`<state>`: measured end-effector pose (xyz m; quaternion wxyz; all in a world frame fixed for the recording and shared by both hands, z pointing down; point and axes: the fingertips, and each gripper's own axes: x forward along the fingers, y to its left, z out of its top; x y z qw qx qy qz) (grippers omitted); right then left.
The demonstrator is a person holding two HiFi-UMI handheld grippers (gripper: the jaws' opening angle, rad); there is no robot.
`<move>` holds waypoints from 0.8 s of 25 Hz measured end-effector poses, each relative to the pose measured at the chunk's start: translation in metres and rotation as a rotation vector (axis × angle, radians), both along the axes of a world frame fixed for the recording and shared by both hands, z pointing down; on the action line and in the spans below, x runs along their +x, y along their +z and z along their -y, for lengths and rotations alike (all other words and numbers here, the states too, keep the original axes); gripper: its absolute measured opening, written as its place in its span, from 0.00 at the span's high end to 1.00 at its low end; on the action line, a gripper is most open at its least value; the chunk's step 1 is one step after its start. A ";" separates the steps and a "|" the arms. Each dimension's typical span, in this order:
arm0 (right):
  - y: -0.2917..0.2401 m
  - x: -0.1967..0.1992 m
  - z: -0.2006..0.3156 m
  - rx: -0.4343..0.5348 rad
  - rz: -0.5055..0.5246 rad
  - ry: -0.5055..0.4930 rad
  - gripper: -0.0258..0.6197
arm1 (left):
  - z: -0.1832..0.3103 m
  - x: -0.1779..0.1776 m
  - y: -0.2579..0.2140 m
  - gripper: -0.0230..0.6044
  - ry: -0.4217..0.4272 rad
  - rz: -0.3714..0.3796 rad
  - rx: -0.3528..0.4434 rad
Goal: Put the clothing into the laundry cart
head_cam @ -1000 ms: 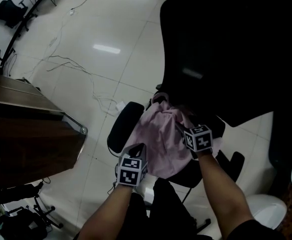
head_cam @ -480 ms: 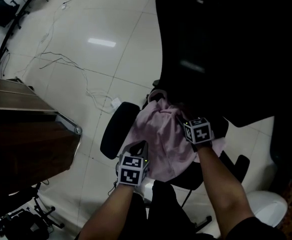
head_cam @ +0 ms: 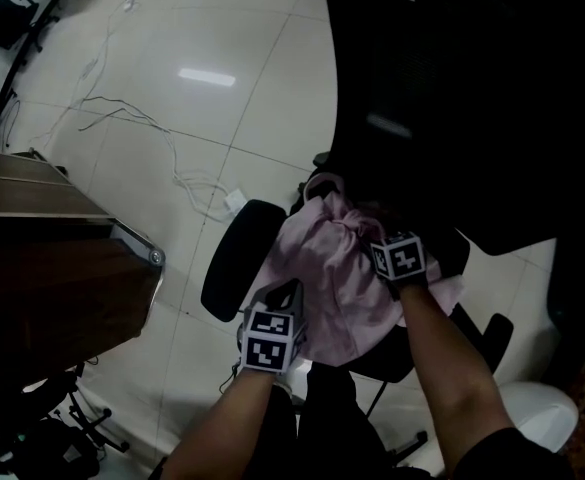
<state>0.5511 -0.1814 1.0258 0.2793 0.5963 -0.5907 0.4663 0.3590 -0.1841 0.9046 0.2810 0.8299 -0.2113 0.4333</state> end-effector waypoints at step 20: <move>-0.088 -0.009 -0.004 0.209 -0.011 0.062 0.83 | -0.004 -0.007 -0.034 0.96 0.028 -0.050 0.042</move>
